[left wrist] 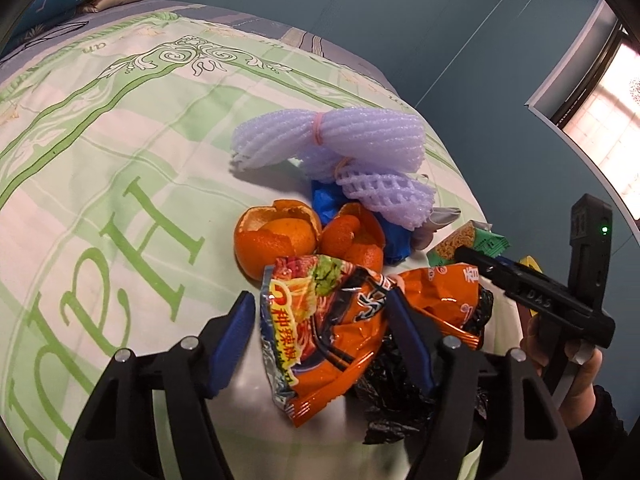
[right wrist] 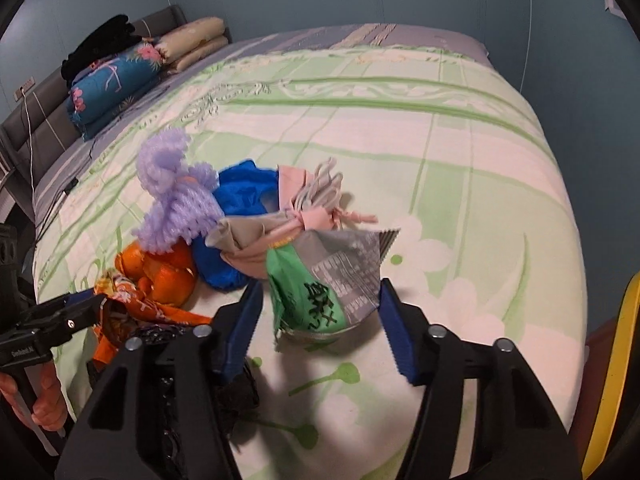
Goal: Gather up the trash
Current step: 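Grasp the orange snack wrapper with the left tool while the right tool grasps the green packet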
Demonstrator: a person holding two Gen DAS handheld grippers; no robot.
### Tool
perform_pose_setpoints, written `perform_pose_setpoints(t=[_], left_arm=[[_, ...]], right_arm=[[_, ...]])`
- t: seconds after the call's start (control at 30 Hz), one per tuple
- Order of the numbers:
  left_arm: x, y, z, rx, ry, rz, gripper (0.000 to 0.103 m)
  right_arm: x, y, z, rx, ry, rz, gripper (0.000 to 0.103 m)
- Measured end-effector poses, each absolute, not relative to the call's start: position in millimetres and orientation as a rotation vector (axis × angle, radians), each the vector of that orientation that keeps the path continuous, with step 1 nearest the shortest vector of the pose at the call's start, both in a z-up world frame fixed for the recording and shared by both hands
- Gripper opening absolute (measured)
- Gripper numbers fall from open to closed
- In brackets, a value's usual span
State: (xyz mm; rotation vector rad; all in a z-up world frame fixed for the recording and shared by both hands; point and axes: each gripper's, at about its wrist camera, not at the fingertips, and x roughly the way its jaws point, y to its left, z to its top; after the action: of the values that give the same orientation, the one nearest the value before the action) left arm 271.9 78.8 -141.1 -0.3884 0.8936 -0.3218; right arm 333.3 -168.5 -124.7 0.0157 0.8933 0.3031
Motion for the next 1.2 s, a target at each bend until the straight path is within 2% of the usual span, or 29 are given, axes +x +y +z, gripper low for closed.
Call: perform_pose_setpoints(t=[0.23,0.37,0.67,0.7,1.2], left_arm=[[271,68,-137,-0.353,0.885,-0.356,0.049],[268,63,-136,-0.325,0.881,-0.358,0.037],[265,64,-134,-0.326,0.873,-0.351,0.031],[265,65,-133,-0.330,0.872,-0.350,0.010],[252,96,-117,-0.408,0.828,-0.307,0.009]], right_arm=[[335,-168,-130,0.018,0.914,0.312,0.043],[334,-167,-129,0.016,0.907,0.312,0.037],[328,-170,-121,0.017,0.875,0.306,0.029],[328,-170,-120,0.018,0.871,0.308,0.028],[306,-184,-95,0.069,0.787,0.331,0.027]])
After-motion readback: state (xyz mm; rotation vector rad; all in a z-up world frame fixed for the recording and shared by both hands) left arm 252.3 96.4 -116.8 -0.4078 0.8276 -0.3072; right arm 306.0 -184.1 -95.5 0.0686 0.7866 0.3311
